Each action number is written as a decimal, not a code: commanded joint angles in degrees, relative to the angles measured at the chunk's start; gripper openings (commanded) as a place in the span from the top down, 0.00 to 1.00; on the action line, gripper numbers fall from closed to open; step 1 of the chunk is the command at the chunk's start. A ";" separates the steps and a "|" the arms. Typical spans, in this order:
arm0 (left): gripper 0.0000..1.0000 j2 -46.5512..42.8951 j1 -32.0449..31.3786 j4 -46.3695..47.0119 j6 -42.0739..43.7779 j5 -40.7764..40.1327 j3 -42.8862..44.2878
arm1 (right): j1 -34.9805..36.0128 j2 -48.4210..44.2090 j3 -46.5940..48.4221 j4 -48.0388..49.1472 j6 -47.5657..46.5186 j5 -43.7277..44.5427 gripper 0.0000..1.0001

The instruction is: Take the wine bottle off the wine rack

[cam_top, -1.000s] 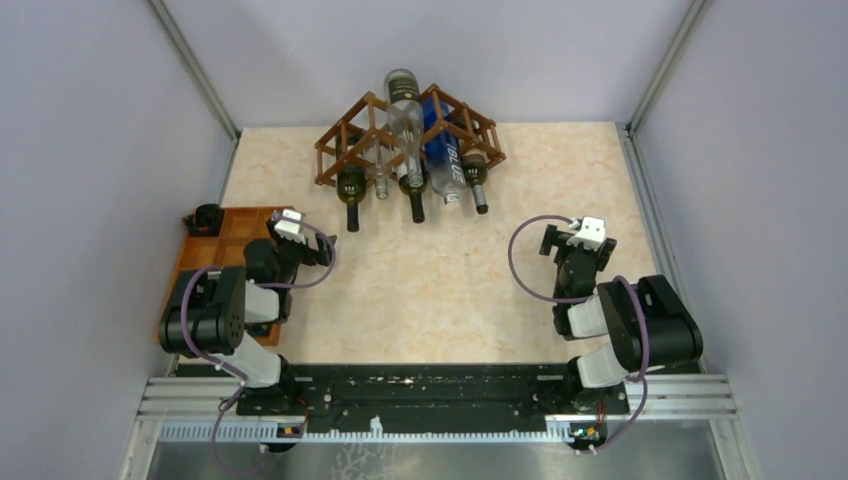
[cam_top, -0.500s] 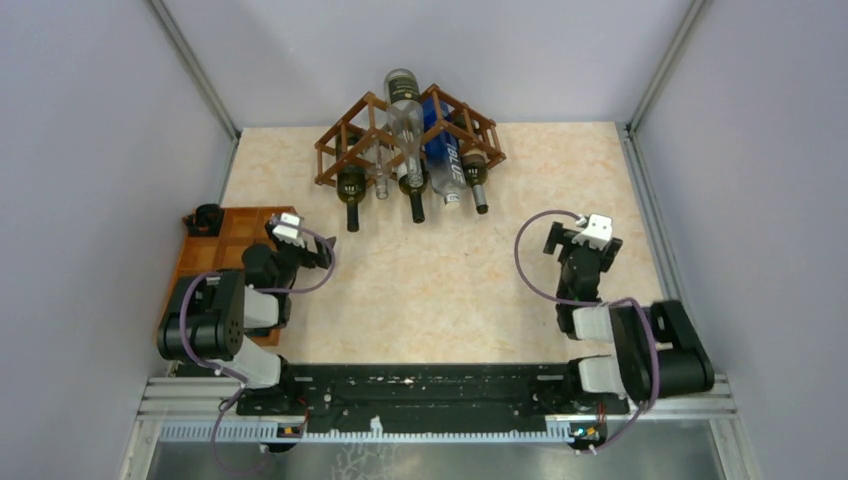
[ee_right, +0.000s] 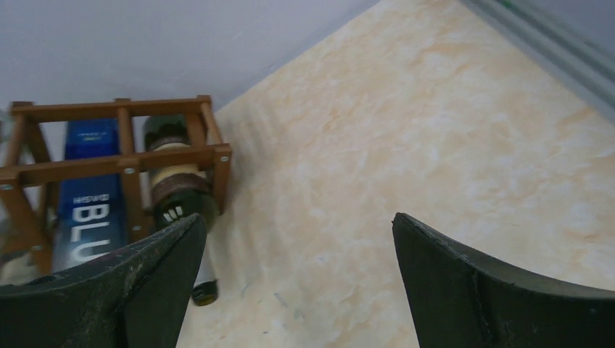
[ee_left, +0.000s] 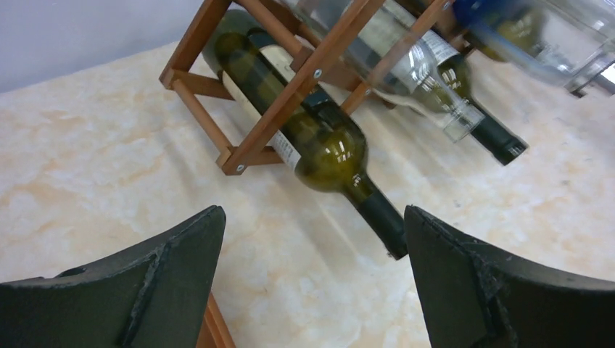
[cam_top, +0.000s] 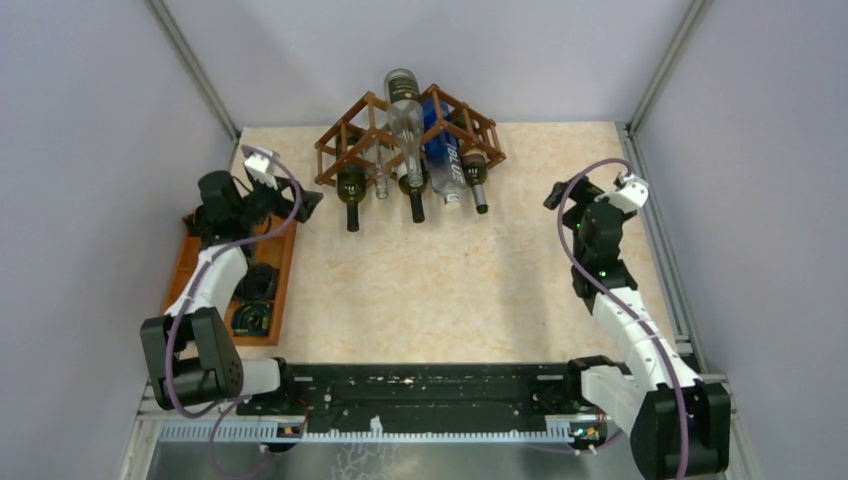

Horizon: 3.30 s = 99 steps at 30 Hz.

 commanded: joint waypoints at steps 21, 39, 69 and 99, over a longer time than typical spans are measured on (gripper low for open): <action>0.01 2.23 1.87 -54.88 -4.31 3.58 32.97 | 26.64 46.98 71.60 -41.18 -4.86 -18.21 0.06; 0.01 1.63 1.87 -58.71 -2.34 5.94 33.63 | 29.98 63.82 87.61 -46.59 -5.46 -19.97 0.17; 0.01 -0.20 1.90 -63.40 3.56 8.55 33.72 | 28.58 69.04 88.59 -41.42 -3.31 -22.03 0.36; 0.01 -1.38 1.86 -66.06 12.69 8.28 34.42 | 27.67 52.82 73.61 -27.64 0.46 -32.14 1.00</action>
